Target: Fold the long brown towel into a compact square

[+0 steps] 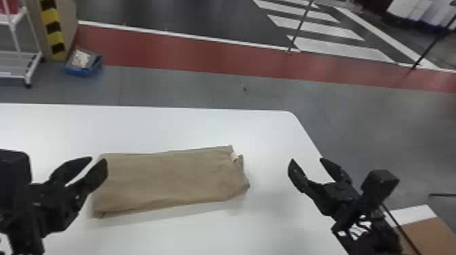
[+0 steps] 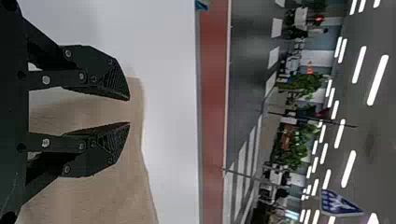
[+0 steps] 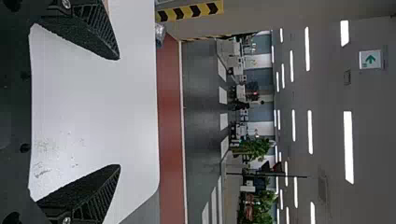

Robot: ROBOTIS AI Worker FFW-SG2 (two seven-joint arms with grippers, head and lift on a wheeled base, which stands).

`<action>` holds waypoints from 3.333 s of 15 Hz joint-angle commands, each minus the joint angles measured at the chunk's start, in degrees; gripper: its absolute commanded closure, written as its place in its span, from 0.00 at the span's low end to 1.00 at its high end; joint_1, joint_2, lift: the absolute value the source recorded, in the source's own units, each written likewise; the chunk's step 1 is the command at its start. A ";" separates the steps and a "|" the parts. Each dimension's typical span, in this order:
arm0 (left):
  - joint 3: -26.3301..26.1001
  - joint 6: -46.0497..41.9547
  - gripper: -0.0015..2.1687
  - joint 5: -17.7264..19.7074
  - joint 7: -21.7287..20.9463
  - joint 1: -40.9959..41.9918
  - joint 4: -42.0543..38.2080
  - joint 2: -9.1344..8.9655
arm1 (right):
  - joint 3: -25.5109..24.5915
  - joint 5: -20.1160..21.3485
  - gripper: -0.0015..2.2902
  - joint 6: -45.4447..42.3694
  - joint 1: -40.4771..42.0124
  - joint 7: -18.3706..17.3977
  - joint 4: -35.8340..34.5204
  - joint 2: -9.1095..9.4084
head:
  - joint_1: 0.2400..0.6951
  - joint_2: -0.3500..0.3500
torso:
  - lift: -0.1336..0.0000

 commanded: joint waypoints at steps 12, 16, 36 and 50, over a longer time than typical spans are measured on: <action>-12.53 -16.24 0.65 -4.33 -0.79 -5.30 12.58 -0.61 | 5.98 -1.72 0.03 21.70 -13.28 0.44 4.18 -0.89 | 1.00 0.04 | 0.07; -14.02 -13.43 0.88 -5.38 -0.71 -8.02 16.18 -1.32 | 6.51 -3.13 0.03 24.51 -13.81 0.44 4.97 -1.59 | 1.00 0.03 | 0.07; -13.67 -8.33 0.88 -8.02 -0.53 -9.25 18.82 -1.58 | 15.65 0.91 0.13 53.69 -27.78 0.35 9.19 -5.02 | 1.00 0.14 | 0.07; -13.93 -7.10 0.88 -8.11 -0.44 -9.51 18.91 -1.58 | 20.40 7.07 0.70 64.06 -30.95 0.27 6.11 -5.37 | 1.00 0.15 | 0.07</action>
